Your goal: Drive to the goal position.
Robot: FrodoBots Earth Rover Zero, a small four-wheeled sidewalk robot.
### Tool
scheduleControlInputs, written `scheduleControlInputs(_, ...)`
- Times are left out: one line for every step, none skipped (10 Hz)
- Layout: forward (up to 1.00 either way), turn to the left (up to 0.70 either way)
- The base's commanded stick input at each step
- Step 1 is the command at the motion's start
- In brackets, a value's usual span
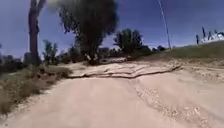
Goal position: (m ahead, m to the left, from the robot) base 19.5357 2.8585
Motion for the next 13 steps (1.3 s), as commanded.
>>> scheduleControlInputs(0.85,0.0)
scheduleControlInputs(0.85,0.0)
scheduleControlInputs(0.85,0.0)
scheduleControlInputs(0.85,0.0)
scheduleControlInputs(0.85,0.0)
scheduleControlInputs(0.85,0.0)
scheduleControlInputs(0.85,0.0)
scheduleControlInputs(0.85,0.0)
scheduleControlInputs(0.85,0.0)
scheduleControlInputs(0.85,0.0)
scheduleControlInputs(0.85,0.0)
scheduleControlInputs(0.85,0.0)
scheduleControlInputs(0.85,0.0)
